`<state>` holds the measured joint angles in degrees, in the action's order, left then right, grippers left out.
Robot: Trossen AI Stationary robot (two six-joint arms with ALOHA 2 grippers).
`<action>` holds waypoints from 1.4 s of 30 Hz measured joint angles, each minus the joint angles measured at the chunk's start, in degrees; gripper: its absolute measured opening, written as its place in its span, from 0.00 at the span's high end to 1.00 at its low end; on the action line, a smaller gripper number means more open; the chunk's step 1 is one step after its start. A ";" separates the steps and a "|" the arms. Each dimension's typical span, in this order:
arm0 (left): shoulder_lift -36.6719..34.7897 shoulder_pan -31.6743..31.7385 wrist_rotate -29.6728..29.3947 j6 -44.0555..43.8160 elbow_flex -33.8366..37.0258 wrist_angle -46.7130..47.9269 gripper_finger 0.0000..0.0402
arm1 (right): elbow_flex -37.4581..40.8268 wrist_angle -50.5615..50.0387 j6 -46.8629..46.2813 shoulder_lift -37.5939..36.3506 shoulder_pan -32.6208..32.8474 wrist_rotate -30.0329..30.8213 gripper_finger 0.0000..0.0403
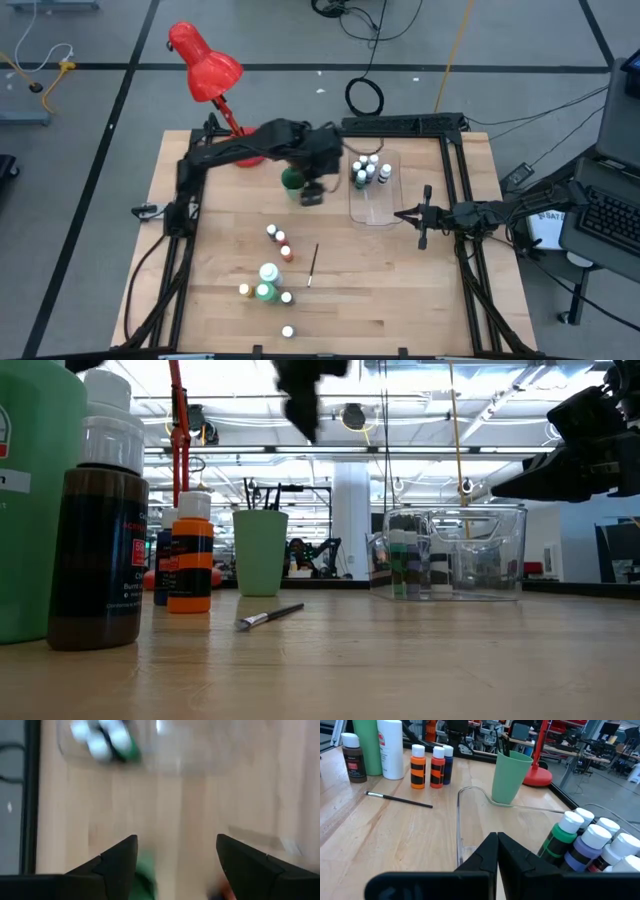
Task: Pick & Place Paint Supplies
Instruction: Put the yellow paint bottle into the transparent bin
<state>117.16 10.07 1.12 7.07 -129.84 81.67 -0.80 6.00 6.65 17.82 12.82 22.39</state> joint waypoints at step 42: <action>-23.79 -22.20 1.99 -6.32 51.79 -28.45 0.21 | 0.00 -0.31 -3.14 -0.02 0.00 0.00 0.99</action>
<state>93.38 -12.13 3.12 0.75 -78.06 53.23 -0.80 5.69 3.51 17.80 12.82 22.40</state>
